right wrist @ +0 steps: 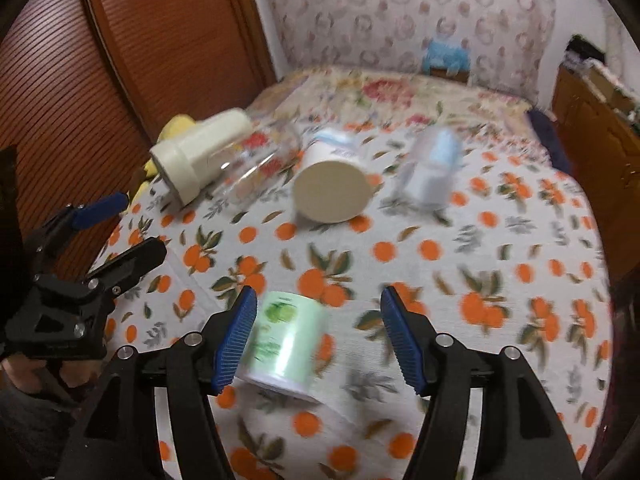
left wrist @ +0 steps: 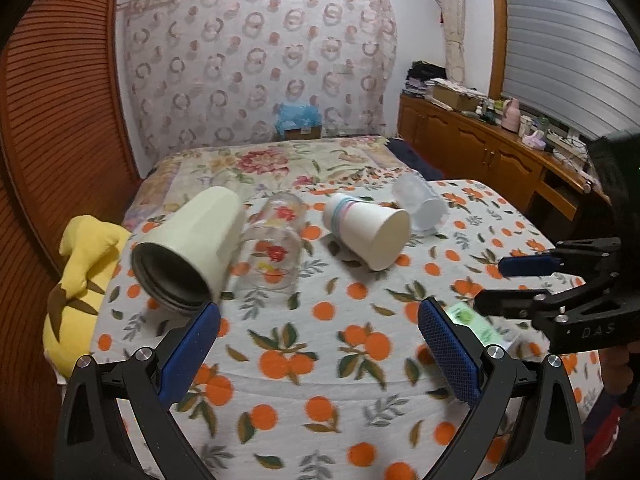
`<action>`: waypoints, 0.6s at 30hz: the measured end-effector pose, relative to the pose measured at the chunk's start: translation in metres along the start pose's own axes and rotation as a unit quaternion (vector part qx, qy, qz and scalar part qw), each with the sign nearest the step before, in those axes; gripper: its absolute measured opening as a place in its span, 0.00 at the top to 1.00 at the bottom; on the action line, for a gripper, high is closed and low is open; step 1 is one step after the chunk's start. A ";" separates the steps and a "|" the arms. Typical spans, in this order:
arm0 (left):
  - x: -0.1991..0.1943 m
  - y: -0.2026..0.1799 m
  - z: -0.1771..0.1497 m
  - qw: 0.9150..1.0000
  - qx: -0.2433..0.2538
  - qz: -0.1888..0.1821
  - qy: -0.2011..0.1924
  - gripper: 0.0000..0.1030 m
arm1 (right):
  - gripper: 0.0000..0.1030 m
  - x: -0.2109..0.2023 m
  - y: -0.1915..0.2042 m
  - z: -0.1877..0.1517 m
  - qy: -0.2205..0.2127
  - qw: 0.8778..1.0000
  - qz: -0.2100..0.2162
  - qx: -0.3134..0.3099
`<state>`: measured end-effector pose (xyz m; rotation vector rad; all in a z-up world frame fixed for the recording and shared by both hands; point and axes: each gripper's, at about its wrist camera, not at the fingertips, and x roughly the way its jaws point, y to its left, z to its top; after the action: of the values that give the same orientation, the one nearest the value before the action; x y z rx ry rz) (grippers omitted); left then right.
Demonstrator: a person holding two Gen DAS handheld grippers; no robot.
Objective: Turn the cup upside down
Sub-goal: 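Carry the green cup with the right gripper, rotating it mouth-down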
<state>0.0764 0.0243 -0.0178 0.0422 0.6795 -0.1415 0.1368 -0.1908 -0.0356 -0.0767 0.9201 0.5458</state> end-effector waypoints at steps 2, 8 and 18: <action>0.003 -0.009 0.004 1.000 0.002 -0.008 0.009 0.07 | 0.35 -0.009 -0.008 -0.008 -0.015 1.000 -0.007 0.003; 0.016 -0.049 0.018 0.998 0.026 -0.032 0.050 0.08 | 0.35 -0.022 -0.030 -0.035 -0.042 0.999 -0.014 0.014; 0.050 -0.089 0.027 0.986 0.025 -0.062 0.151 0.32 | 0.35 -0.019 -0.052 -0.064 -0.054 0.998 0.003 0.037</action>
<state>0.1192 -0.0722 -0.0272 0.0710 0.9816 -0.2763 0.1056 -0.2619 -0.0682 0.0226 0.8347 0.5164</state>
